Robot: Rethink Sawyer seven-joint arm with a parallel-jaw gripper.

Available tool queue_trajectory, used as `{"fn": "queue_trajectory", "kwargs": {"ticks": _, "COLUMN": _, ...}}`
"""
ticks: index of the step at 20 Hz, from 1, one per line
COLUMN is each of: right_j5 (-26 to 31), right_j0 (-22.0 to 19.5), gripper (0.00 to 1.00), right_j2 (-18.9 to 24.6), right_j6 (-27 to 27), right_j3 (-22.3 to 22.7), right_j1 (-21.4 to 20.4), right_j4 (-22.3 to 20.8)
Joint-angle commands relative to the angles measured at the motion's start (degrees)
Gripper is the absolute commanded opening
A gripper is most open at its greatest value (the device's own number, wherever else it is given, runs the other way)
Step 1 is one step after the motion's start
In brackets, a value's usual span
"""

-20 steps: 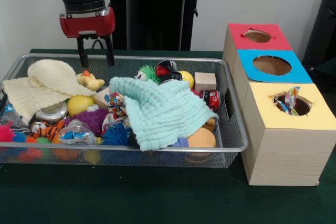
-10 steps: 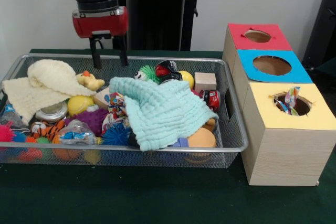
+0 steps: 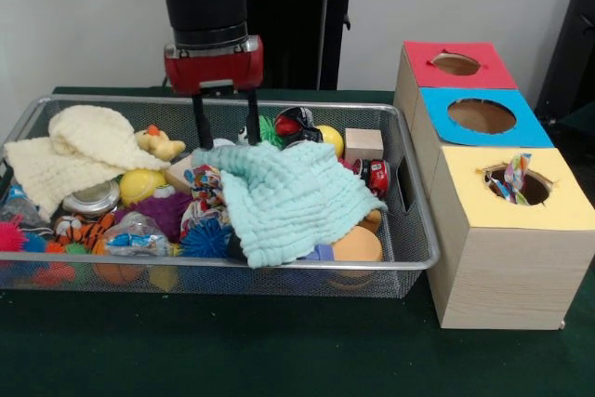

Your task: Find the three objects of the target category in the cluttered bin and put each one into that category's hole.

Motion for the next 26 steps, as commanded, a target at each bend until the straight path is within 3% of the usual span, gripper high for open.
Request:
{"fn": "queue_trajectory", "kwargs": {"ticks": 1, "right_j5": 8.84, "right_j0": -1.74, "gripper": 1.0, "right_j2": -3.41, "right_j6": -9.23, "right_j3": -11.45, "right_j1": 3.93, "right_j4": -1.64}}
{"fn": "queue_trajectory", "kwargs": {"ticks": 12, "right_j5": 11.13, "right_j0": -0.35, "gripper": 1.0, "right_j2": -2.99, "right_j6": -8.73, "right_j3": -19.22, "right_j1": 10.14, "right_j4": 0.49}}
{"fn": "queue_trajectory", "kwargs": {"ticks": 15, "right_j5": 11.18, "right_j0": 0.11, "gripper": 1.0, "right_j2": -3.21, "right_j6": -7.73, "right_j3": -18.21, "right_j1": 9.38, "right_j4": 0.71}}
{"fn": "queue_trajectory", "kwargs": {"ticks": 19, "right_j5": 4.03, "right_j0": 4.7, "gripper": 1.0, "right_j2": -7.71, "right_j6": 2.09, "right_j3": -14.39, "right_j1": 7.8, "right_j4": -2.55}}
{"fn": "queue_trajectory", "kwargs": {"ticks": 26, "right_j5": 1.91, "right_j0": 8.98, "gripper": 1.0, "right_j2": -11.4, "right_j6": 6.26, "right_j3": -13.59, "right_j1": 8.41, "right_j4": -1.25}}
